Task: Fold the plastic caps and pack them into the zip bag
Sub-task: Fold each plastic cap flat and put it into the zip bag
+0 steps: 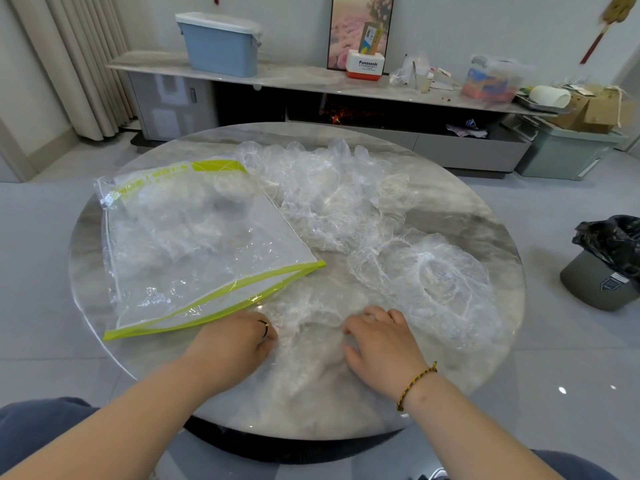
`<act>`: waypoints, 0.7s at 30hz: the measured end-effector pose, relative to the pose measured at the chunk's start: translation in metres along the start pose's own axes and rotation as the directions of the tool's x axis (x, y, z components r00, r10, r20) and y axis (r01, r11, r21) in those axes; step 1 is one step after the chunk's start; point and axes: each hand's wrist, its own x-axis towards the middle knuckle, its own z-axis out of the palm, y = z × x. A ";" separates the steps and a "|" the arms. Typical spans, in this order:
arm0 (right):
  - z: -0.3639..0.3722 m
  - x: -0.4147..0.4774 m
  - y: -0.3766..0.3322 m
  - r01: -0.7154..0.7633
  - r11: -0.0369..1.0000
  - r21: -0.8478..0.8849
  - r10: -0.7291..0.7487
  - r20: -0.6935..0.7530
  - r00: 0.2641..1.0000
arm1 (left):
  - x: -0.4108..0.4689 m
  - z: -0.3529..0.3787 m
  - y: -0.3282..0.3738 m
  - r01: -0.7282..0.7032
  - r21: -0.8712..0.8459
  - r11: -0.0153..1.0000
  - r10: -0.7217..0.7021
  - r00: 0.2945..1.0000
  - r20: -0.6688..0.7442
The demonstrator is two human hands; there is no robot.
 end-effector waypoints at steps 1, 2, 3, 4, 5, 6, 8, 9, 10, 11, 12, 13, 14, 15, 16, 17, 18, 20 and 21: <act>0.000 0.002 0.003 -0.022 1.000 -0.019 0.023 0.026 0.999 | -0.002 0.000 0.001 -0.010 0.028 1.000 0.010 0.999 0.033; 0.002 0.004 0.006 -0.047 0.999 -0.025 0.048 0.040 0.998 | -0.005 0.001 0.003 -0.016 0.035 0.999 0.014 0.998 0.066; 0.002 0.005 0.008 -0.072 0.997 -0.026 0.073 0.039 0.997 | -0.008 0.001 0.007 -0.025 0.038 0.999 0.021 0.995 0.094; 0.003 0.008 0.009 -0.109 0.994 -0.025 0.110 0.039 0.993 | -0.010 0.001 0.010 -0.037 0.033 0.999 0.034 0.994 0.103; 0.005 0.010 0.009 -0.127 0.992 -0.021 0.128 0.014 0.992 | -0.013 0.001 0.014 -0.046 0.030 0.998 0.043 0.993 0.108; 0.006 0.010 0.009 -0.113 0.993 -0.031 0.110 -0.076 0.991 | -0.014 0.001 0.016 -0.057 0.037 0.998 0.053 0.992 0.114; 0.005 0.008 0.002 -0.020 1.000 -0.011 0.017 -0.268 0.963 | -0.014 0.005 0.016 -0.058 0.047 0.997 0.052 0.992 0.116; 0.006 0.004 -0.001 0.075 0.995 0.063 -0.053 -0.290 0.956 | -0.014 0.006 0.016 -0.049 0.046 0.998 0.044 0.993 0.114; 0.006 0.000 -0.007 0.167 0.979 0.121 -0.131 -0.261 0.956 | -0.014 0.006 0.016 -0.049 0.046 0.998 0.044 0.993 0.109; 0.009 -0.005 -0.013 0.236 0.963 0.132 -0.201 -0.236 0.951 | -0.013 0.005 0.018 -0.055 0.046 0.997 0.050 0.993 0.109; 0.013 -0.011 -0.018 0.277 0.955 0.107 -0.254 -0.186 0.949 | -0.013 0.003 0.018 -0.060 0.050 0.997 0.055 0.993 0.101; 0.015 -0.017 -0.024 0.290 0.954 0.077 -0.279 -0.133 0.951 | -0.013 0.003 0.019 -0.071 0.053 0.996 0.066 0.994 0.086; 0.020 -0.020 -0.028 0.291 0.956 0.036 -0.286 -0.108 0.952 | -0.013 0.003 0.020 -0.086 0.039 0.996 0.084 0.995 0.048; 0.025 -0.020 -0.030 0.278 0.961 -0.001 -0.276 -0.128 0.953 | -0.014 0.005 0.020 -0.092 0.030 0.995 0.092 0.996 0.014; 0.027 -0.019 -0.031 0.255 0.967 -0.017 -0.255 -0.148 0.956 | -0.015 0.006 0.020 -0.075 0.019 0.997 0.075 0.997 -0.016; 0.027 -0.017 -0.031 0.239 0.971 -0.020 -0.239 -0.174 0.955 | -0.018 0.004 0.020 -0.085 -0.007 0.996 0.084 0.995 -0.051; 0.026 -0.015 -0.029 0.220 0.976 -0.002 -0.216 -0.187 0.958 | -0.018 0.003 0.018 -0.159 -0.025 0.987 0.156 0.981 -0.115; 0.021 -0.012 -0.026 0.186 0.979 0.085 -0.168 -0.180 0.969 | -0.018 0.004 0.014 -0.260 -0.081 0.962 0.242 0.953 -0.182; 0.018 -0.012 -0.026 0.161 0.975 0.152 -0.135 -0.166 0.977 | -0.019 0.005 0.012 -0.299 -0.040 0.954 0.284 0.936 -0.209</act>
